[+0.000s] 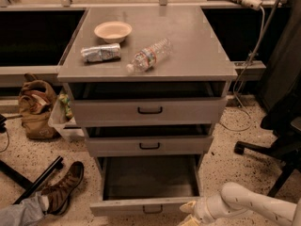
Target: Close bottom drawer
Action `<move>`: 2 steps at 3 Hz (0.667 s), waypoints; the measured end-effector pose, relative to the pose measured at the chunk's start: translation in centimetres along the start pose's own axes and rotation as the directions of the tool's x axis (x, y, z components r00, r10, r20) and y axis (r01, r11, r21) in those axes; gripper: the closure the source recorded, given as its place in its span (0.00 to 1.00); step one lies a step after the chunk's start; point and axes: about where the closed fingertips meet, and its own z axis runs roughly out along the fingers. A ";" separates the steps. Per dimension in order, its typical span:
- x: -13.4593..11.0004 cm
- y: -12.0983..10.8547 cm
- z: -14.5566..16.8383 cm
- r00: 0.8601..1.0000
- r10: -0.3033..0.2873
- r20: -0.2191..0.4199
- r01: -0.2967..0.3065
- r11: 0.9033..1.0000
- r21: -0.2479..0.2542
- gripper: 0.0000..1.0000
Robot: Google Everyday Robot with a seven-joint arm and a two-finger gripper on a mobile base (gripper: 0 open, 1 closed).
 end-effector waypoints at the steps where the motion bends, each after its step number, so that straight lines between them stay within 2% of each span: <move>1: 0.0 0.0 0.0 1.000 0.000 0.000 0.000 1.000 0.000 0.65; 2: 3.0 -0.3 1.8 0.998 -0.021 -0.062 0.022 1.000 0.002 0.88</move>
Offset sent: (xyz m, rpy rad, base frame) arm -0.0224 -0.0239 -0.0811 -0.1509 -0.0017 0.0770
